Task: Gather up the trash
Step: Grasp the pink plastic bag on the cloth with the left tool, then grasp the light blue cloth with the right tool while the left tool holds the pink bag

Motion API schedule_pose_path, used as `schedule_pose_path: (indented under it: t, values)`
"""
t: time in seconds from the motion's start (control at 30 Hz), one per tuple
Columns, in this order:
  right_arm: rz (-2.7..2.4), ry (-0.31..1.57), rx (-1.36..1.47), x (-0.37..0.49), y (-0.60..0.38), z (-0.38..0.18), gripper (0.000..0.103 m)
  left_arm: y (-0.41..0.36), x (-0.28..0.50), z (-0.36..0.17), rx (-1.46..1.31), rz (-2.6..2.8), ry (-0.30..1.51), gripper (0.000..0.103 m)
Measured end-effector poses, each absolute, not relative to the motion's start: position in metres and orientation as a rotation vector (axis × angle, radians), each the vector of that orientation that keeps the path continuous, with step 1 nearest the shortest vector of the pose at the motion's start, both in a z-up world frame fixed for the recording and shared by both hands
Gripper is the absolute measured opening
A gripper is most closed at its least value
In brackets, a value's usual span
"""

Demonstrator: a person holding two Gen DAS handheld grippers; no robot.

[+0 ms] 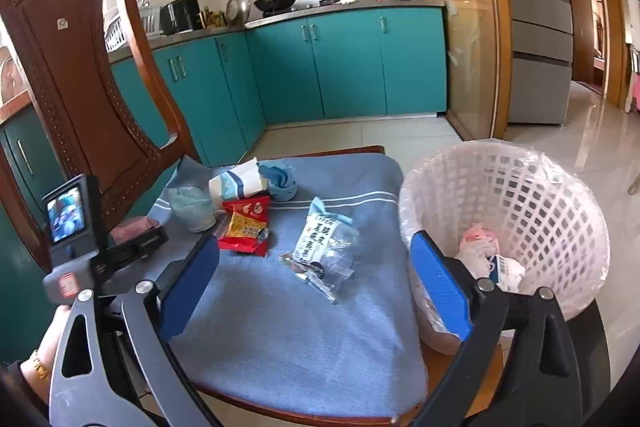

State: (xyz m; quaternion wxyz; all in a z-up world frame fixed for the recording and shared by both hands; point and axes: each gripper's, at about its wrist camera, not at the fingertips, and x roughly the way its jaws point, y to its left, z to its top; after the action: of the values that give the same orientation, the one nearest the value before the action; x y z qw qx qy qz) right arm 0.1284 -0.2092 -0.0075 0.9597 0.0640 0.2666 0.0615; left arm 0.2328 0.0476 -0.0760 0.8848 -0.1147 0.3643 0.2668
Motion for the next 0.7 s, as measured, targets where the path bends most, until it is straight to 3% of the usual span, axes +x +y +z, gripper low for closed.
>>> schedule_pose_path:
  t: [0.23, 0.3, 0.37, 0.6, 0.7]
  values:
    - [0.145, 0.558, 0.106, 0.134, -0.2, -0.01, 0.094, 0.052, 0.255, -0.086, -0.257, 0.52, 0.784, 0.094]
    - [0.151, 0.563, 0.101, 0.134, -0.199, -0.01, 0.094, 0.059, 0.254, -0.09, -0.3, 0.482, 0.796, 0.059]
    - [0.152, 0.566, 0.099, 0.135, -0.198, -0.01, 0.094, 0.069, 0.253, -0.096, -0.345, 0.45, 0.821, 0.039]
    - [0.158, 0.581, 0.106, 0.141, -0.195, -0.013, 0.094, 0.067, 0.23, -0.083, -0.295, 0.286, 0.778, 0.023]
    - [0.17, 0.577, 0.098, 0.14, -0.191, -0.012, 0.094, 0.067, 0.203, -0.062, -0.318, 0.19, 0.735, 0.022]
